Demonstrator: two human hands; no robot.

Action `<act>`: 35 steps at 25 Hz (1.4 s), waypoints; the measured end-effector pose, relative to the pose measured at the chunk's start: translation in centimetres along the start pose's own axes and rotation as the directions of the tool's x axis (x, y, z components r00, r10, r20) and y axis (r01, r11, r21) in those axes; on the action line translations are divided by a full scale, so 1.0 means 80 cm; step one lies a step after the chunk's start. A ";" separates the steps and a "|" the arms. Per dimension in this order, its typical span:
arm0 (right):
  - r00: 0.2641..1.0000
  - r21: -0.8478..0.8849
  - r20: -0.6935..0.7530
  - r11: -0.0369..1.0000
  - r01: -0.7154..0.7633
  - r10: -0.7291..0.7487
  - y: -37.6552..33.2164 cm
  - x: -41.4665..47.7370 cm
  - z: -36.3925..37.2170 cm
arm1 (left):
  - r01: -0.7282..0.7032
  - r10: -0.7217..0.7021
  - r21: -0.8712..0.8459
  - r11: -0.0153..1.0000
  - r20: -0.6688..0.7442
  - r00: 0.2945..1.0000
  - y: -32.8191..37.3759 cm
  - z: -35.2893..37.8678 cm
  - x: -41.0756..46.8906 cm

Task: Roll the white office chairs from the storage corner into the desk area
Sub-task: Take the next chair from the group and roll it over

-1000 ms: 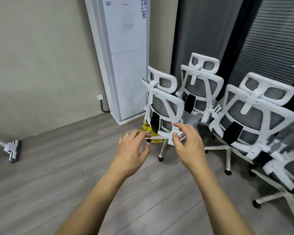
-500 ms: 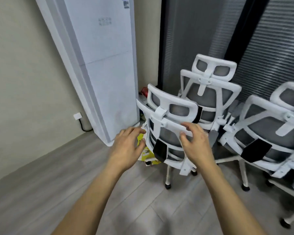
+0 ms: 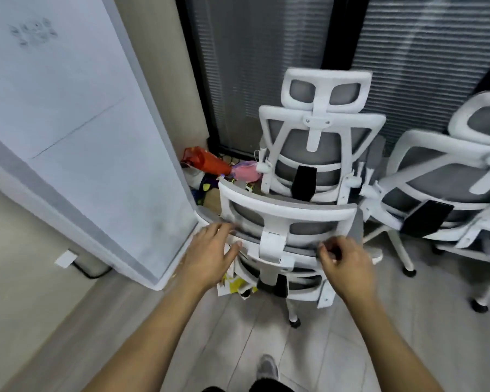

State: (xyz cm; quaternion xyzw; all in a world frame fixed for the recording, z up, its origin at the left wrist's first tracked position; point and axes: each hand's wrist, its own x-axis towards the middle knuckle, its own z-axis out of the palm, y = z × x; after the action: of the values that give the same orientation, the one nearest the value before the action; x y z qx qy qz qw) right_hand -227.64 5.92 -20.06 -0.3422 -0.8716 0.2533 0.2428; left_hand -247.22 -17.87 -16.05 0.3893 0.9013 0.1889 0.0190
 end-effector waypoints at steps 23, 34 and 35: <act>0.666 -0.210 -0.601 0.716 -0.665 0.442 -0.045 -0.347 -0.041 | -0.734 0.823 -0.404 0.546 0.093 0.561 0.088 0.123 0.032; 0.188 0.018 -0.856 0.393 -0.919 0.481 0.165 -0.518 -0.241 | -0.804 0.960 -0.528 0.271 0.094 0.262 0.509 0.269 -0.116; 0.158 0.033 -0.861 0.364 -0.931 0.483 0.189 -0.529 -0.262 | -0.810 0.970 -0.536 0.237 0.081 0.230 0.552 0.283 -0.134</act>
State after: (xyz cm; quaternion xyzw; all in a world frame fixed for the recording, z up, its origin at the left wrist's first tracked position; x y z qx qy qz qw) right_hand -180.57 -9.10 -24.00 -0.8473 -0.4172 -0.0758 0.3198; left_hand -204.99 9.54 -22.60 0.8586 0.4156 0.2514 0.1637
